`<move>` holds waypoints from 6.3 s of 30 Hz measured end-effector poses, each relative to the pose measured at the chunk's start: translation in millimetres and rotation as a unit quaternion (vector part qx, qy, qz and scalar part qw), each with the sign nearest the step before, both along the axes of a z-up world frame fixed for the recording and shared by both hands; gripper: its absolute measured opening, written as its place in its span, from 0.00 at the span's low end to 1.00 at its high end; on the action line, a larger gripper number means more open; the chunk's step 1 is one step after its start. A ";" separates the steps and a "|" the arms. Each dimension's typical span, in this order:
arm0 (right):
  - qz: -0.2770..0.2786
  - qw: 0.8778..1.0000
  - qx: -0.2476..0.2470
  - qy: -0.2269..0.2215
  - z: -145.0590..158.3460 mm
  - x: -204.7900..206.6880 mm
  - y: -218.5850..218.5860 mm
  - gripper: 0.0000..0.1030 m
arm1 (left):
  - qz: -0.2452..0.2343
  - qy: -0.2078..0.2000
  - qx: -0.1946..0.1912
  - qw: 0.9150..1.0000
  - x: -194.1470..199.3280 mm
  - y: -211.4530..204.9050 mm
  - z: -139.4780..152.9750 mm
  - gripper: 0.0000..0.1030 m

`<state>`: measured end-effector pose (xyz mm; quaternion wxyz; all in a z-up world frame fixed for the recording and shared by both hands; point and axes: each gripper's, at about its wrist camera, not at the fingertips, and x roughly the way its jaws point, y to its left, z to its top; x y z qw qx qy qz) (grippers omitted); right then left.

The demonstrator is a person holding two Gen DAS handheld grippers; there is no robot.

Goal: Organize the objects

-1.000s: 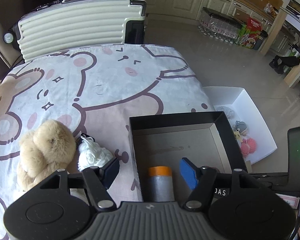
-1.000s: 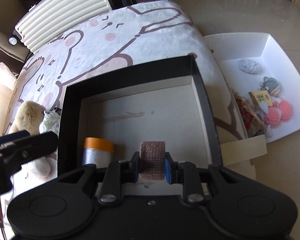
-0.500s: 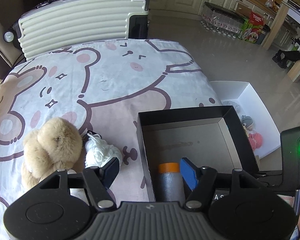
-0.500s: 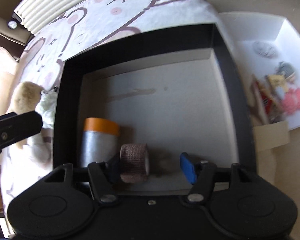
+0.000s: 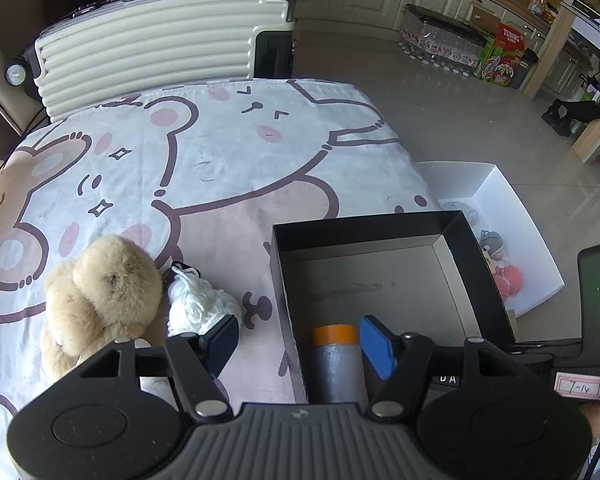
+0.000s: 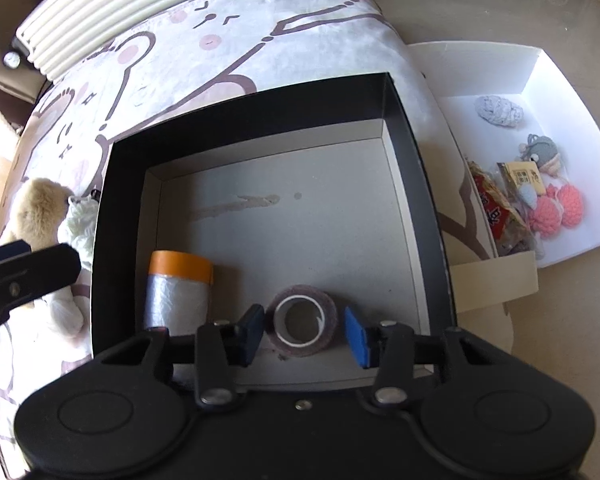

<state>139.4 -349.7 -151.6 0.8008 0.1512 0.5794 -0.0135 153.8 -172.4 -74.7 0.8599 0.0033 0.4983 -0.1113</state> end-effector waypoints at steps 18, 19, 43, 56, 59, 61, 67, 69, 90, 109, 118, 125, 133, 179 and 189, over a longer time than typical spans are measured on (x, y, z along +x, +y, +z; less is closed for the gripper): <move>0.075 0.996 0.042 0.014 -3.1 5.4 35.6 0.42 | 0.000 0.003 0.005 1.000 -0.7 4.5 -0.4 0.66; 0.073 0.996 0.044 0.014 -2.9 4.2 34.9 0.43 | -0.001 0.003 0.006 1.000 -0.7 3.7 -0.6 0.66; 0.038 0.990 -0.115 -0.079 62.7 -32.0 14.0 0.89 | -0.004 -0.017 0.047 0.999 -13.5 -1.6 4.6 0.73; -0.006 0.984 -0.138 -0.117 86.6 -55.0 -3.3 0.97 | 0.000 -0.031 0.076 0.997 -23.1 0.9 10.7 0.93; -0.014 0.982 -0.140 -0.124 90.8 -59.8 -6.9 0.98 | 0.004 -0.030 0.078 0.996 -25.6 4.2 12.9 0.97; -0.017 0.982 -0.141 -0.126 93.0 -62.7 -7.8 0.99 | 0.006 -0.029 0.075 0.997 -27.6 5.9 13.7 0.99; -0.021 0.980 -0.147 -0.136 99.2 -70.3 -9.0 1.00 | 0.002 -0.025 0.074 0.997 -33.7 7.2 17.8 1.00; -0.024 0.979 -0.147 -0.138 101.1 -72.4 -10.4 1.00 | 0.003 -0.027 0.073 0.997 -35.4 7.4 19.3 1.00; -0.036 0.977 -0.155 -0.140 102.1 -81.5 -19.4 1.00 | 0.004 -0.028 0.063 0.998 -35.2 4.1 20.4 1.00; 0.005 0.979 -0.143 -0.146 98.4 -56.8 28.1 1.00 | 0.059 -0.033 0.076 0.995 -33.9 70.1 26.9 1.00; 0.041 0.979 -0.130 -0.154 98.6 -42.3 70.2 1.00 | 0.094 -0.032 0.086 0.991 -39.7 114.9 30.7 1.00; 0.068 0.977 -0.122 -0.159 99.4 -34.9 100.7 1.00 | 0.118 -0.031 0.090 0.988 -45.5 143.9 33.0 1.00; 0.086 0.976 -0.115 -0.163 99.3 -28.1 125.3 1.00 | 0.136 -0.028 0.092 0.986 -49.3 167.2 33.7 1.00; 0.200 0.967 -0.052 -0.149 50.8 44.6 190.4 0.67 | 0.101 0.102 0.067 0.987 8.1 191.5 -57.4 0.95; 0.209 0.967 -0.064 -0.131 31.7 60.1 194.8 0.61 | 0.097 0.147 0.063 0.982 15.2 192.5 -83.2 1.00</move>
